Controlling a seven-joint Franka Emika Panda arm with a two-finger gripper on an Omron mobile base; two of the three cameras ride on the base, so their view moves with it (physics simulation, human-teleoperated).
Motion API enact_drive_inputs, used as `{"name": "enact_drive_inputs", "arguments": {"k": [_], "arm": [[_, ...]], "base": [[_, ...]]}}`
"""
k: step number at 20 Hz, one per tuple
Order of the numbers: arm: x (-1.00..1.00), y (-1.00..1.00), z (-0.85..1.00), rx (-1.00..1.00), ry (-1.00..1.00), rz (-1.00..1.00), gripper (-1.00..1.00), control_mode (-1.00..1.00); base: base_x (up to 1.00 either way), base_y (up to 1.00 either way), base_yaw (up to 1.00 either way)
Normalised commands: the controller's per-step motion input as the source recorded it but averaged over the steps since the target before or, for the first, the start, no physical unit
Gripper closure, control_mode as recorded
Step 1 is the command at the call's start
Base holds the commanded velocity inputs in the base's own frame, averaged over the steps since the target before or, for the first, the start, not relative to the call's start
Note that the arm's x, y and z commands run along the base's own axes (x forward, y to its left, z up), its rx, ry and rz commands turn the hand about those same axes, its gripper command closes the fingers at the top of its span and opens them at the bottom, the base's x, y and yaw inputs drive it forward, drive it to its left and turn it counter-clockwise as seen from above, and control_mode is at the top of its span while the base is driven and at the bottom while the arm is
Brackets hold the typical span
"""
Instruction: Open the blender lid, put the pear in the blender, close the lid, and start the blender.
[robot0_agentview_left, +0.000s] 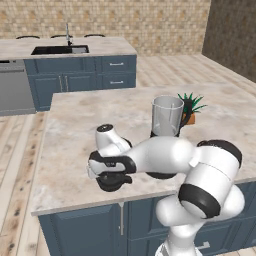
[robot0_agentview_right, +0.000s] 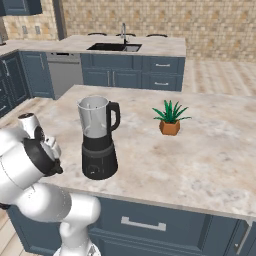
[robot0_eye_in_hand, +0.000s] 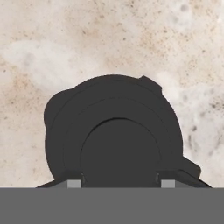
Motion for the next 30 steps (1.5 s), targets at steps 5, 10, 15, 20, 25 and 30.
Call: {"name": "enact_drive_inputs", "arguments": {"k": [5, 10, 15, 20, 25, 30], "arm": [[-0.01, 0.00, -0.02, -0.01, -0.01, 0.00, 1.00, -1.00], [0.01, 0.00, 0.01, 0.00, 0.01, 0.00, 1.00, -1.00], [0.00, -0.11, 0.41, 0.00, -0.03, 0.02, 1.00, -1.00], [-0.01, -0.15, 0.81, 0.00, -0.14, 0.07, 1.00, -1.00], [-0.16, -0.22, 0.96, 0.00, -0.16, 0.08, 1.00, -1.00], [-0.16, -0.23, 1.00, 0.00, -0.12, 0.08, 1.00, -1.00]], "base": [[0.00, 0.00, 0.00], [0.00, 0.00, 0.00], [0.00, 0.00, 0.00], [0.00, 0.00, 0.00], [0.00, 0.00, 0.00], [0.00, 0.00, 0.00]]}}
